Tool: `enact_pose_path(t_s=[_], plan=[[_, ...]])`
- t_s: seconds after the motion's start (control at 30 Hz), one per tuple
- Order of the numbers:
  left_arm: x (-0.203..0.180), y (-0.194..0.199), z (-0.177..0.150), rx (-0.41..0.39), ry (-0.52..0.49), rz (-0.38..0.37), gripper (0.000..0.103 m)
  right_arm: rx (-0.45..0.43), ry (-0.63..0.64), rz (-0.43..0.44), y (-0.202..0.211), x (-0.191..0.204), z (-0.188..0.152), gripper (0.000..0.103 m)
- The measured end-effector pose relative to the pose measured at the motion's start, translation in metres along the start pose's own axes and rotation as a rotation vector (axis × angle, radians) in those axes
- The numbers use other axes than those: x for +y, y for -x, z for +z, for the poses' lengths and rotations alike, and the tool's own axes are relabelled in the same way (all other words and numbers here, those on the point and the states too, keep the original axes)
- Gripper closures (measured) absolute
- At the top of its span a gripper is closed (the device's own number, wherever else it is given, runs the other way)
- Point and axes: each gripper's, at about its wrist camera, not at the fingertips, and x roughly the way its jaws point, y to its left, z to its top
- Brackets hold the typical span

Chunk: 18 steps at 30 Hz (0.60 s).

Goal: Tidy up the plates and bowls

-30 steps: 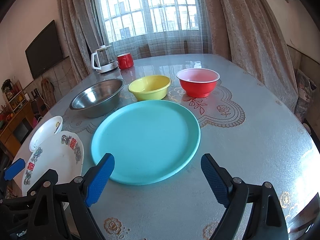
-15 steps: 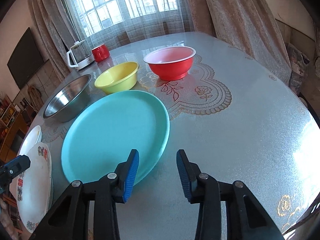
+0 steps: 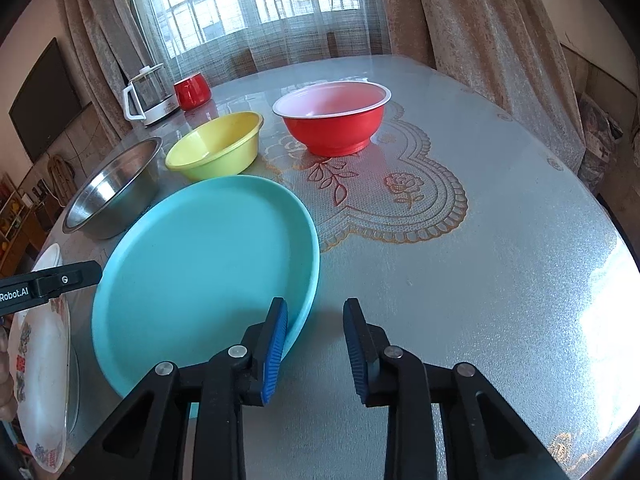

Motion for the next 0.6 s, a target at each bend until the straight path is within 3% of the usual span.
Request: enact_pose_path(t_s=[0.07, 0.17, 0.33, 0.6], plan=[[-0.003, -0.007, 0.004, 0.015, -0.019, -0.004, 0.073, 0.001, 0.006, -0.011, 0.001, -0.001, 0.002, 0.087], [-0.010, -0.009, 0.007, 0.008, -0.061, -0.002, 0.073, 0.016, 0.009, -0.003, 0.001, -0.004, 0.003, 0.091], [-0.027, -0.012, 0.007, 0.022, -0.152, 0.003, 0.073, 0.023, 0.032, -0.018, 0.002, -0.005, 0.003, 0.091], [-0.039, -0.027, 0.011, 0.050, -0.174, -0.007, 0.073, 0.044, 0.054, -0.023, 0.005, -0.011, 0.002, 0.091]])
